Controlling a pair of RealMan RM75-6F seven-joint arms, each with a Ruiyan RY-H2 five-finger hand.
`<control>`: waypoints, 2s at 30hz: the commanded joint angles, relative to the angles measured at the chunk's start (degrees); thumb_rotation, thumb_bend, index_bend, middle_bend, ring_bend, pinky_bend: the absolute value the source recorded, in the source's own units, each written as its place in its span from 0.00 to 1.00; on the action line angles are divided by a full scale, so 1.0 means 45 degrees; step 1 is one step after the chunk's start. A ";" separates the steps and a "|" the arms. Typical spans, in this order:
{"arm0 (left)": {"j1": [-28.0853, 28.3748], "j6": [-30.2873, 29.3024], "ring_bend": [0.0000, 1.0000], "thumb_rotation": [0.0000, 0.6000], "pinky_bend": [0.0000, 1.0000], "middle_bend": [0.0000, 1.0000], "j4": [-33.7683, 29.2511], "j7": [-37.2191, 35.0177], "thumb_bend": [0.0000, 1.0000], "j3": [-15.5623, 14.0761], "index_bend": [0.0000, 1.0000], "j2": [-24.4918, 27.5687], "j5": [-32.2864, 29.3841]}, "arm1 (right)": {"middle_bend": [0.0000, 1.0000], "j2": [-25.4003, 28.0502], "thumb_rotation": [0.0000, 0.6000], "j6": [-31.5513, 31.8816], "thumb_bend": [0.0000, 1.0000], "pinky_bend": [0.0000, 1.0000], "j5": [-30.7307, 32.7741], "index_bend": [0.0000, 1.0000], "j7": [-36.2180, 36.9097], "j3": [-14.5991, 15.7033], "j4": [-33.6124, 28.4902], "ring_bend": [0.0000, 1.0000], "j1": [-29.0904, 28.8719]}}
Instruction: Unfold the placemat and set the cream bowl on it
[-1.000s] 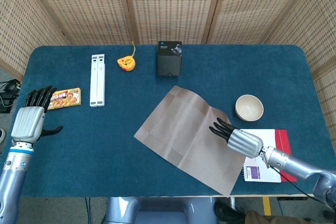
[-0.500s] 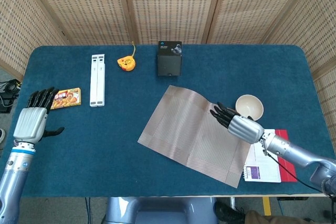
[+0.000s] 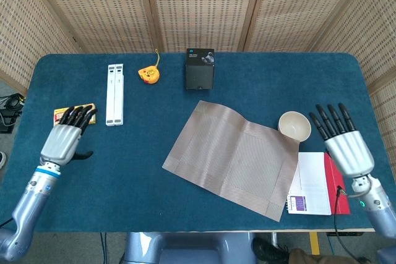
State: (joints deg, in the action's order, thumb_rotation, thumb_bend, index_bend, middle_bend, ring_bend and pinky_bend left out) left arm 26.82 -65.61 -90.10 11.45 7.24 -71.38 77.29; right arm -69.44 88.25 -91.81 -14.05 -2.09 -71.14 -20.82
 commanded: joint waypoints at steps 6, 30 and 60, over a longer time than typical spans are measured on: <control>0.2506 0.1488 0.00 1.00 0.00 0.00 0.3418 -0.2061 0.00 -0.0820 0.00 -0.2149 0.3642 | 0.00 -0.1117 1.00 0.1058 0.00 0.00 0.0800 0.00 0.1758 -0.0209 -0.0758 0.00 0.1477; 0.4915 0.3015 0.00 1.00 0.00 0.00 0.7039 -0.3210 0.00 -0.1830 0.11 -0.5643 0.4838 | 0.00 -0.1609 1.00 0.1223 0.00 0.00 0.0360 0.00 0.1853 -0.0524 -0.0476 0.00 0.1962; 0.5883 0.3641 0.00 1.00 0.00 0.00 0.7546 -0.2147 0.16 -0.1571 0.14 -0.6610 0.3878 | 0.00 -0.1621 1.00 0.1185 0.00 0.00 0.0013 0.00 0.1943 -0.0743 -0.0524 0.00 0.2127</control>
State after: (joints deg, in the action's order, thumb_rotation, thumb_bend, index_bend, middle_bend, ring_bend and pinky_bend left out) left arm 53.23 -49.20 -56.03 1.69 0.10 -101.21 94.84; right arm -76.74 93.58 -91.74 -5.31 -5.43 -73.49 -11.25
